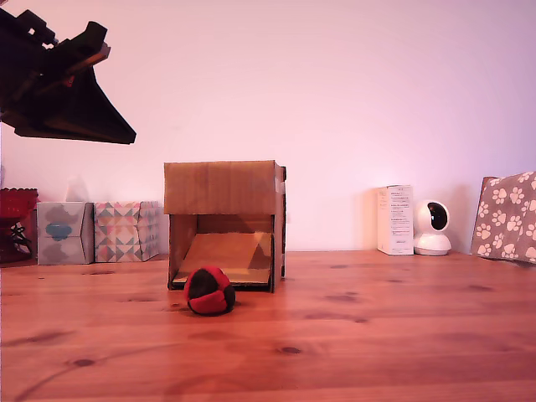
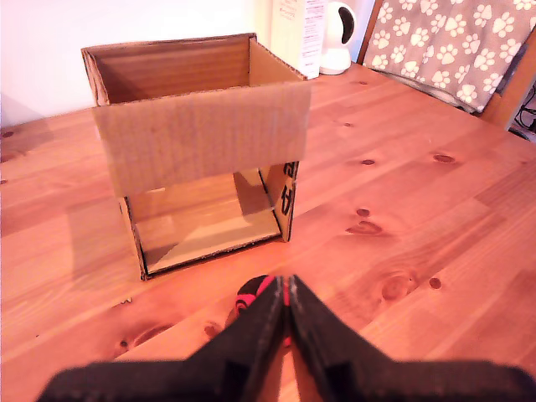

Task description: Drop the footbag into the cardboard dice tower

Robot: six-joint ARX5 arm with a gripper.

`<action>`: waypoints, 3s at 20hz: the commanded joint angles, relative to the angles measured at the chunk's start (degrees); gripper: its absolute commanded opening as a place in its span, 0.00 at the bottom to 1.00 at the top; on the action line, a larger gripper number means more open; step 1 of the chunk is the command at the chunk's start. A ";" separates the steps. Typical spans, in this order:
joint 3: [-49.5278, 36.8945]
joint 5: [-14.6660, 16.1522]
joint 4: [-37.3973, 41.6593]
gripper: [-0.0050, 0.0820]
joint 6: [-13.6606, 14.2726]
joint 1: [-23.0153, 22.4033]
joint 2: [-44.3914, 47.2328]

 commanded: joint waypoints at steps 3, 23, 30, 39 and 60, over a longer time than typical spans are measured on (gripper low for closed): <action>-0.39 0.59 0.90 0.03 -0.37 -0.17 0.26; -0.35 0.61 16.04 0.03 1.09 -1.18 14.01; 1.88 1.01 21.05 0.03 0.55 -1.84 29.79; 10.38 0.26 20.09 0.93 2.75 -3.54 38.53; 19.52 -2.47 9.68 0.25 3.10 -2.38 48.87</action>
